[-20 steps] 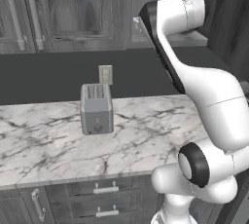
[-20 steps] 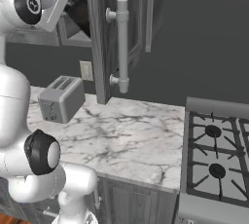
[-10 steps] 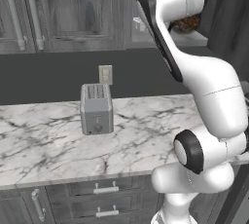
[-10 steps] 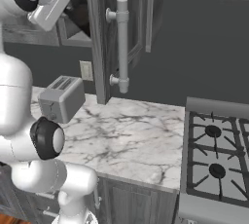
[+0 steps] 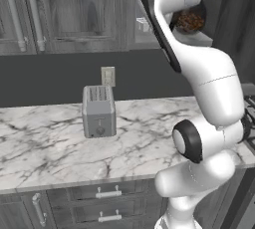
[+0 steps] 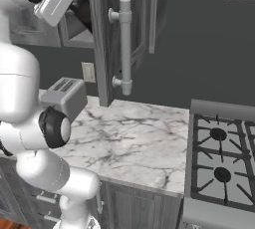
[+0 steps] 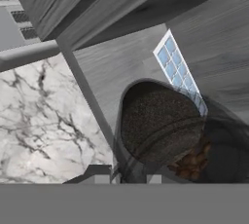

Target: Pick the jar and jar from the dining table and place them in the open cabinet. Close the cabinet after placing the objects.

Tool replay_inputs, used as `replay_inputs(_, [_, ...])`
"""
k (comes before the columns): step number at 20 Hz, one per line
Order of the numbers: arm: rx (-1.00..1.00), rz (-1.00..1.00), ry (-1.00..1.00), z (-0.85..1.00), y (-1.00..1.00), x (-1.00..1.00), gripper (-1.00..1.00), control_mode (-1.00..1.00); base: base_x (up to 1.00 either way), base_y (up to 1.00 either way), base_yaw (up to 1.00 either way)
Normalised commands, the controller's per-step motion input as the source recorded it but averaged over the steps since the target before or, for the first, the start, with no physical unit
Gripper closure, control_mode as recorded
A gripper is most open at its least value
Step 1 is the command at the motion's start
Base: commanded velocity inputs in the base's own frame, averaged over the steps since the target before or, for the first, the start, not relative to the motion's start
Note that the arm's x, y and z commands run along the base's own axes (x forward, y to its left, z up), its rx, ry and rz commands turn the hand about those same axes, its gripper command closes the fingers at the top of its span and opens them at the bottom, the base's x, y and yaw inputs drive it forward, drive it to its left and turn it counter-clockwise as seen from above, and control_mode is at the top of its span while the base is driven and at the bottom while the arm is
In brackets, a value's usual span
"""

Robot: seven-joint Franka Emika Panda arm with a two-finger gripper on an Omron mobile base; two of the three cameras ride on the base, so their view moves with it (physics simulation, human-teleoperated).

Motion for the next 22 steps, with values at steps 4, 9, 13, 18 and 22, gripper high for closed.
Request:
replay_inputs(4, [0.03, 0.00, 0.15, 0.04, 0.00, 0.00, 1.00, -1.00, 0.00, 0.00, 0.00])
replay_inputs(9, [0.05, 0.00, 0.18, 0.08, 0.00, 0.00, 1.00, -1.00, 0.00, 0.00, 0.00])
replay_inputs(13, [0.00, 0.00, 0.13, 0.13, -0.01, 0.16, 1.00, -1.00, 0.00, 0.00, 0.00])
replay_inputs(18, [0.01, 0.00, 0.11, -0.02, -0.04, 0.13, 1.00, -1.00, 0.00, 0.00, 0.00])
replay_inputs(22, [0.05, 0.00, 0.18, 0.06, -0.06, 0.15, 1.00, -1.00, 0.00, 0.00, 0.00])
